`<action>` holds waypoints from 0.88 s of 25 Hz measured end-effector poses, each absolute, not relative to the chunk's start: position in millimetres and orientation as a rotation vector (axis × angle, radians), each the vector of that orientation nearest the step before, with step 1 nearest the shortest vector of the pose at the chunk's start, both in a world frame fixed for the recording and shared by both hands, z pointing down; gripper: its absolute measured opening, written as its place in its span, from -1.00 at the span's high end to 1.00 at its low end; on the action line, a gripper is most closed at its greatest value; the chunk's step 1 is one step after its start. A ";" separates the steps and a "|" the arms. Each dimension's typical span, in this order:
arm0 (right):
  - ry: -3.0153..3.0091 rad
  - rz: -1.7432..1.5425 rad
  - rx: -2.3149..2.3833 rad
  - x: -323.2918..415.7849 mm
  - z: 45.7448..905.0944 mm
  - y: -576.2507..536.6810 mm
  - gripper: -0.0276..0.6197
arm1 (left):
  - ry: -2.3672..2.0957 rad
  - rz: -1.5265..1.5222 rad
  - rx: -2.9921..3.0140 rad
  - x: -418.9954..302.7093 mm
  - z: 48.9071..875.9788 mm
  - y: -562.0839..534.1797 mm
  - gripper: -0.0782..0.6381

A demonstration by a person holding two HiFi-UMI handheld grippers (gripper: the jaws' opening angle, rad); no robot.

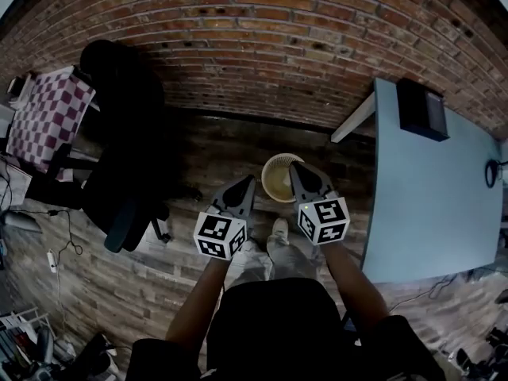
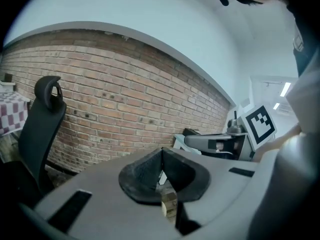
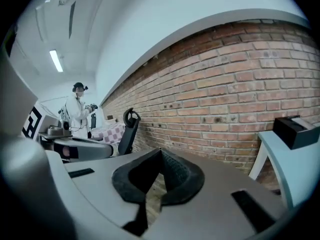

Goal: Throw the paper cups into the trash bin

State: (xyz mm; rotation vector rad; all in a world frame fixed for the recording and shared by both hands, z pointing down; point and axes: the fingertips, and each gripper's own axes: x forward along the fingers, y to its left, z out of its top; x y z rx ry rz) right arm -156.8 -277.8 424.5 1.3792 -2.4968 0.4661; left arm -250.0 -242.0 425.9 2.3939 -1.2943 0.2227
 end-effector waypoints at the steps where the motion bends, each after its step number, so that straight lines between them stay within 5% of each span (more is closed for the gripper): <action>1: -2.506 0.454 1.383 -158.5 415.9 -276.5 0.90 | -1.304 0.208 2.399 -251.9 418.1 -242.4 0.76; 22: -2.682 0.197 1.398 -199.0 298.7 -224.9 0.90 | -1.351 0.013 2.570 -275.3 321.4 -209.1 0.76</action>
